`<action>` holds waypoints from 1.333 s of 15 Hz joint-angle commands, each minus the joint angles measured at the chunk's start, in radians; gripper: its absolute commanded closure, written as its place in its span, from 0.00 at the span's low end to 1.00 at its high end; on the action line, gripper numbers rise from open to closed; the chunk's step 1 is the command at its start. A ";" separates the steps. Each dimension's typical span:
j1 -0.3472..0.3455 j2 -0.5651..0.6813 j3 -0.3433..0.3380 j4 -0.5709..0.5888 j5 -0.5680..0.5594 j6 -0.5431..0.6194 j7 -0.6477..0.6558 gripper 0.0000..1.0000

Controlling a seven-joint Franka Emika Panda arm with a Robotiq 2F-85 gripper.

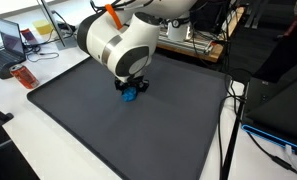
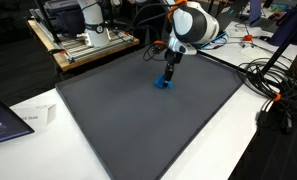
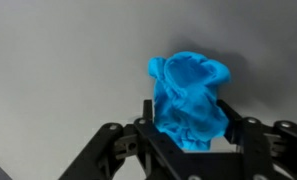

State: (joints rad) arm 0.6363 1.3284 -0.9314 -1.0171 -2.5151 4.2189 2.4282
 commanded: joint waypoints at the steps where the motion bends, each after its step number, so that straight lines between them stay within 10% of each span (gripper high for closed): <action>1: 0.002 -0.017 0.014 -0.041 0.000 -0.003 -0.057 0.67; 6: 0.020 -0.038 0.006 -0.093 0.000 -0.001 -0.091 0.96; 11: 0.026 -0.057 -0.018 -0.121 0.000 0.021 -0.120 0.99; 12: 0.023 -0.055 -0.021 -0.112 0.000 0.031 -0.122 0.69; 20: 0.046 -0.111 -0.017 -0.197 0.000 0.014 -0.175 0.28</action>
State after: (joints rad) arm 0.6613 1.2609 -0.9431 -1.1534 -2.5152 4.2155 2.2950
